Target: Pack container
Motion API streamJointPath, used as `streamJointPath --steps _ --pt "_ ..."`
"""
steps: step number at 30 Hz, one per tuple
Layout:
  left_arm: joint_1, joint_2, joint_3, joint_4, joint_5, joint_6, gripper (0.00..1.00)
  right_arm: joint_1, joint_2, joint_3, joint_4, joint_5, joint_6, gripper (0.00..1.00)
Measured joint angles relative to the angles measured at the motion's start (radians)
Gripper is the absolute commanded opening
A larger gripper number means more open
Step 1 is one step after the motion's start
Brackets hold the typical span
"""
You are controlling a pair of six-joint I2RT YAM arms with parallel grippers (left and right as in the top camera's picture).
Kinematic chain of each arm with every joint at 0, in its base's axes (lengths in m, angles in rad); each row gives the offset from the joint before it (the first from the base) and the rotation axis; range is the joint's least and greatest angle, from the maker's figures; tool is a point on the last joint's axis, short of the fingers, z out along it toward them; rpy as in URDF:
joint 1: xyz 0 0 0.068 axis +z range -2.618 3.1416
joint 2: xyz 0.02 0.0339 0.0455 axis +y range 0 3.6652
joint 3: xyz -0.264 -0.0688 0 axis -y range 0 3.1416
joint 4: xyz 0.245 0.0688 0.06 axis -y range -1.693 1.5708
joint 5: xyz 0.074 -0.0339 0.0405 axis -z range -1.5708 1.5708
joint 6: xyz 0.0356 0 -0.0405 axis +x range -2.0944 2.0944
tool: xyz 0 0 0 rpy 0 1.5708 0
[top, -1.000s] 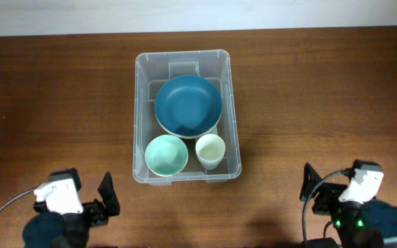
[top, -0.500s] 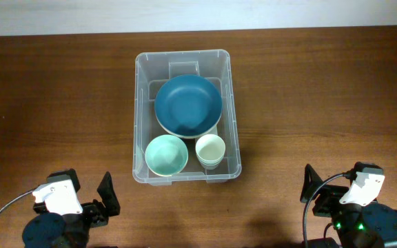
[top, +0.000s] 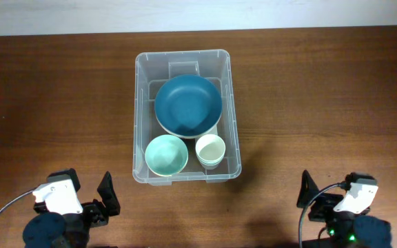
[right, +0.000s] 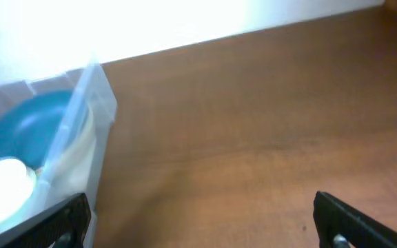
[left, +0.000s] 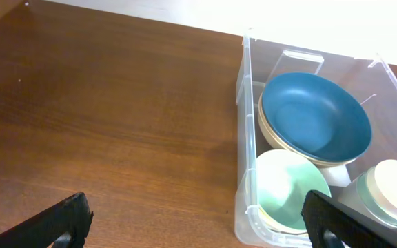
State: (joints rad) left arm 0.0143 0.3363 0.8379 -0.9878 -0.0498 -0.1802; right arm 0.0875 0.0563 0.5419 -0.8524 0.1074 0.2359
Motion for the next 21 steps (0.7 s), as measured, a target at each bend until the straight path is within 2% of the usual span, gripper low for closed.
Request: streamJointPath --steps 6,14,21 --pt "0.0 0.0 -0.002 0.0 0.0 0.0 1.0 0.0 -0.041 -0.132 0.129 -0.008 0.0 0.99" --pt "0.0 -0.001 -0.002 0.0 0.0 0.0 1.0 -0.001 -0.042 -0.286 0.466 -0.018 -0.081 0.99" --pt "0.0 -0.001 -0.002 0.0 0.0 0.0 1.0 -0.026 -0.044 -0.447 0.83 -0.018 -0.164 0.99"
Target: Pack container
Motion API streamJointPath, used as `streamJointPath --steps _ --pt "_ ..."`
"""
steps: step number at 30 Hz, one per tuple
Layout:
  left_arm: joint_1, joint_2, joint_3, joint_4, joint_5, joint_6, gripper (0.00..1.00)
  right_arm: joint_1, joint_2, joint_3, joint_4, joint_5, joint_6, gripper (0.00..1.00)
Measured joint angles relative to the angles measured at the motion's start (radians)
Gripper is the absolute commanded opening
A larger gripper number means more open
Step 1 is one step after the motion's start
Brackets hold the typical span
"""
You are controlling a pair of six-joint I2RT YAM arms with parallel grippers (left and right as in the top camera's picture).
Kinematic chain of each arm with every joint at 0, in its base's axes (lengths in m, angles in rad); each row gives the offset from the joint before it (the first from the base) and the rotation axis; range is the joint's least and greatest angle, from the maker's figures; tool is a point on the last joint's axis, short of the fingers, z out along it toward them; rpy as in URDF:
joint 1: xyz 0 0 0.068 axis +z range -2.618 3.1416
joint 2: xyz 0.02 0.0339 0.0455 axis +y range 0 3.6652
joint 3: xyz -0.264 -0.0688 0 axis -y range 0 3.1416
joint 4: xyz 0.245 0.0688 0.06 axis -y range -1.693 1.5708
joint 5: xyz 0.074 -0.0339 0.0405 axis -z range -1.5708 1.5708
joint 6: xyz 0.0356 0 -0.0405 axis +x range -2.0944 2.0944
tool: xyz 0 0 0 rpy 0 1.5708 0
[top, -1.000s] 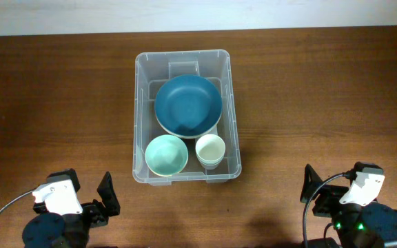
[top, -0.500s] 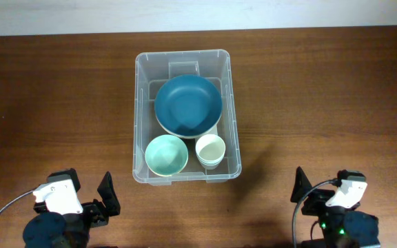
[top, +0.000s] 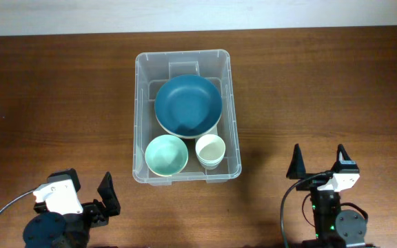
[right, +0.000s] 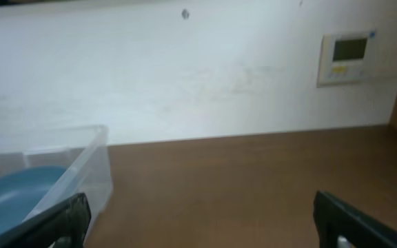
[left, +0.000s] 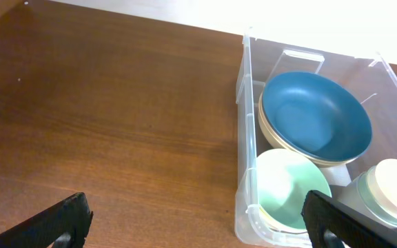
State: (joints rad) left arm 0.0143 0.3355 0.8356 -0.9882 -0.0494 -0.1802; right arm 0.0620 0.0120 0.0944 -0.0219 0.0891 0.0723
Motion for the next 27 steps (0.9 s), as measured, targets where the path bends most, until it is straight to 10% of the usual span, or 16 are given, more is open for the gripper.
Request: streamJointPath --steps 27 --pt "0.0 0.0 0.0 0.0 0.0 0.0 1.0 -0.003 0.002 -0.084 -0.044 -0.003 -0.032 0.99"
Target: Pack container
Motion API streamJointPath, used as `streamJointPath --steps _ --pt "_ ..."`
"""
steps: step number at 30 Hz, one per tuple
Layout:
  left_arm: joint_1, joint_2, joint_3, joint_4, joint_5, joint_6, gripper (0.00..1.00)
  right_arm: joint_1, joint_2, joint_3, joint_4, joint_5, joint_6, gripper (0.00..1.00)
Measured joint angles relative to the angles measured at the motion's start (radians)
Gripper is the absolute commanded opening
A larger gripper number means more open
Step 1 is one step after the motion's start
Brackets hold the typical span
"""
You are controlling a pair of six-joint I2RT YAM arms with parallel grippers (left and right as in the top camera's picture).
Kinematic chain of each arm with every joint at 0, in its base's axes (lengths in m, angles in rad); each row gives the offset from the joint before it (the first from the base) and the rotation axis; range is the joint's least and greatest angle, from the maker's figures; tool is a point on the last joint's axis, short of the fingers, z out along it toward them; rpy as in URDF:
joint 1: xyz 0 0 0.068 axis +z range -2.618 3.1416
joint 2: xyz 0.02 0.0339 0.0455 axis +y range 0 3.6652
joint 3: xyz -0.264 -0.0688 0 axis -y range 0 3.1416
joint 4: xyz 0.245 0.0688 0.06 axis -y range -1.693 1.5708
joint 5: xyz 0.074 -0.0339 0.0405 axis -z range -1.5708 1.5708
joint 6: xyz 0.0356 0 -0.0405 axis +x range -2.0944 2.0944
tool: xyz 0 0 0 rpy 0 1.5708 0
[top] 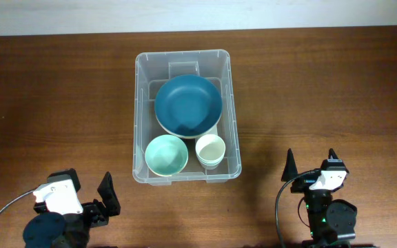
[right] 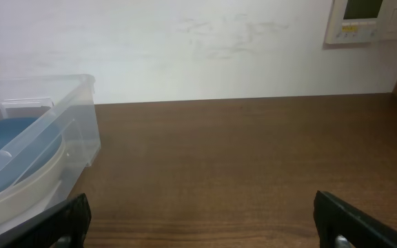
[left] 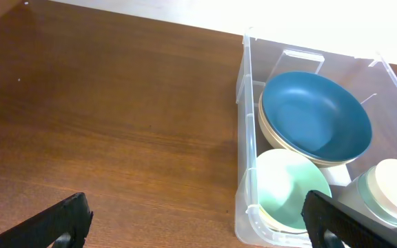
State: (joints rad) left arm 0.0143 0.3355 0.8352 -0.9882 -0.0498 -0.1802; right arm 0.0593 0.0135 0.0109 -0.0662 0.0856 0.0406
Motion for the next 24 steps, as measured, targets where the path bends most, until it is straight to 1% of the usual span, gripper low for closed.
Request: streamJointPath --steps 4,6,9,12,17,20,24 --pt "0.0 0.0 0.0 -0.001 0.0 0.0 1.0 0.0 0.0 0.0 0.0 0.0 0.0 0.99" --pt "0.0 0.0 -0.001 -0.037 0.0 0.0 1.0 0.0 0.0 0.0 0.0 0.0 0.0 0.99" --pt "0.0 -0.01 -0.019 -0.04 -0.004 0.0 1.0 0.0 0.0 0.0 0.0 0.0 0.0 0.99" --pt "0.0 -0.068 -0.105 -0.001 -0.016 0.0 1.0 0.0 0.0 0.0 0.0 0.0 0.0 0.99" --pt "0.0 -0.193 -0.304 0.202 -0.03 0.01 1.0 0.0 0.0 0.0 0.0 0.0 0.001 0.99" --pt "0.0 -0.253 -0.43 0.392 -0.035 0.044 1.0 0.0 0.0 0.0 0.0 0.0 0.0 0.99" --pt "0.0 -0.28 -0.546 0.546 -0.037 0.084 1.0 0.0 0.0 0.0 0.0 0.0 0.001 0.99"
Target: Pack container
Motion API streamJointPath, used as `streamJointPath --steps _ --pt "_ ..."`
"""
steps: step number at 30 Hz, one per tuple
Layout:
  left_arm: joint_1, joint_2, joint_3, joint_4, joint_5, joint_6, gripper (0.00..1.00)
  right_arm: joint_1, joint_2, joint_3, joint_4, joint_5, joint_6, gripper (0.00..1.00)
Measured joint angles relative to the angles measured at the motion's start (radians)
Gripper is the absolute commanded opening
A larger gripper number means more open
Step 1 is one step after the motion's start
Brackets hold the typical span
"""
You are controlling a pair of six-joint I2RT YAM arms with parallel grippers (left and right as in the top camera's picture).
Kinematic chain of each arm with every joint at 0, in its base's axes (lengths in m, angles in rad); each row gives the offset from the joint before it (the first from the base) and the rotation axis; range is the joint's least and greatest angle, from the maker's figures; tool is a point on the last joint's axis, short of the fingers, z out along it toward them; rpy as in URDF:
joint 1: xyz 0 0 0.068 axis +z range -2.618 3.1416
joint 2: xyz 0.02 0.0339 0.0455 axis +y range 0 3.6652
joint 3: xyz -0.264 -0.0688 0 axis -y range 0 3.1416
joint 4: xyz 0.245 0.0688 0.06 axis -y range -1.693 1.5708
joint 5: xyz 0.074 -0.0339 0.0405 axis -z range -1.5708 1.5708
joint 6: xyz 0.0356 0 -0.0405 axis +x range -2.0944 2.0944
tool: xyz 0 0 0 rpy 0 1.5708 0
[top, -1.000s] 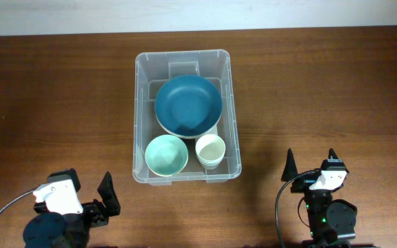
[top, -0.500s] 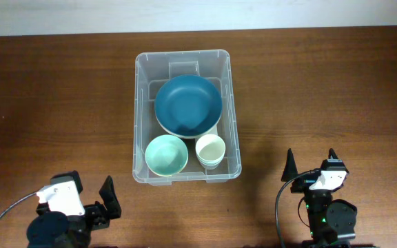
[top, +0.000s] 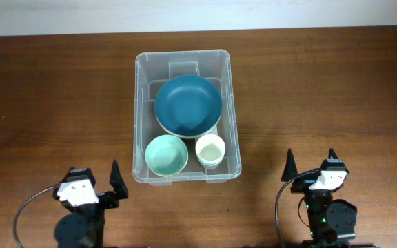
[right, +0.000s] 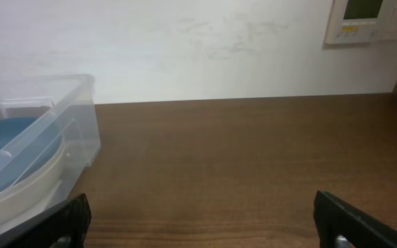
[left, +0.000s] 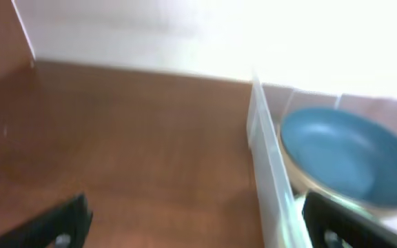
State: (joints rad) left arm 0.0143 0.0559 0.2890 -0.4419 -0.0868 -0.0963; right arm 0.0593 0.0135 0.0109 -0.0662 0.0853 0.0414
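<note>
A clear plastic container (top: 138,117) stands at mid-table. Inside it are a big blue bowl (top: 187,105) on a cream one, a mint bowl (top: 166,154) and a white cup (top: 210,149). My left gripper (top: 95,180) is near the front edge, left of the container's front corner, open and empty. The blurred left wrist view shows the same gripper (left: 195,231), the container's wall (left: 267,172) and the blue bowl (left: 343,151). My right gripper (top: 311,162) is open and empty at the front right, also seen open (right: 198,227) over bare wood, with the container (right: 74,131) to its left.
The brown wooden table (top: 336,83) spreads out on both sides of the container. A white wall runs along its far edge, with a thermostat panel (right: 367,21) on it at the right.
My left arm has shifted right, toward the container's front left corner, and its camera now looks flatter along the table, blurred. The right arm and the container's contents are unchanged.
Both grippers were open and empty at the front corners, the bowls and cup lying in the container. The right arm then stood further left with its camera raised toward the wall, and held there. By now the left arm has shifted too.
</note>
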Motion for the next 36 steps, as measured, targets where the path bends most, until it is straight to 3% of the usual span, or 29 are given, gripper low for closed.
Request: streamJointPath --steps 6,11,20,36 --pt "0.0 -0.032 -0.166 0.25 0.02 0.118 1.0 0.0 0.0 0.0 0.0 0.0 0.0 0.99" --pt "0.0 -0.04 -0.248 0.351 0.044 0.23 1.0 0.0 0.0 0.0 0.0 0.0 -0.001 0.99" --pt "0.0 -0.041 -0.272 0.357 0.069 0.314 1.0 0.0 0.0 0.0 0.0 0.0 -0.001 0.99" --pt "0.0 -0.041 -0.272 0.357 0.08 0.318 1.0 0.0 0.0 0.0 0.0 0.0 -0.001 0.99"
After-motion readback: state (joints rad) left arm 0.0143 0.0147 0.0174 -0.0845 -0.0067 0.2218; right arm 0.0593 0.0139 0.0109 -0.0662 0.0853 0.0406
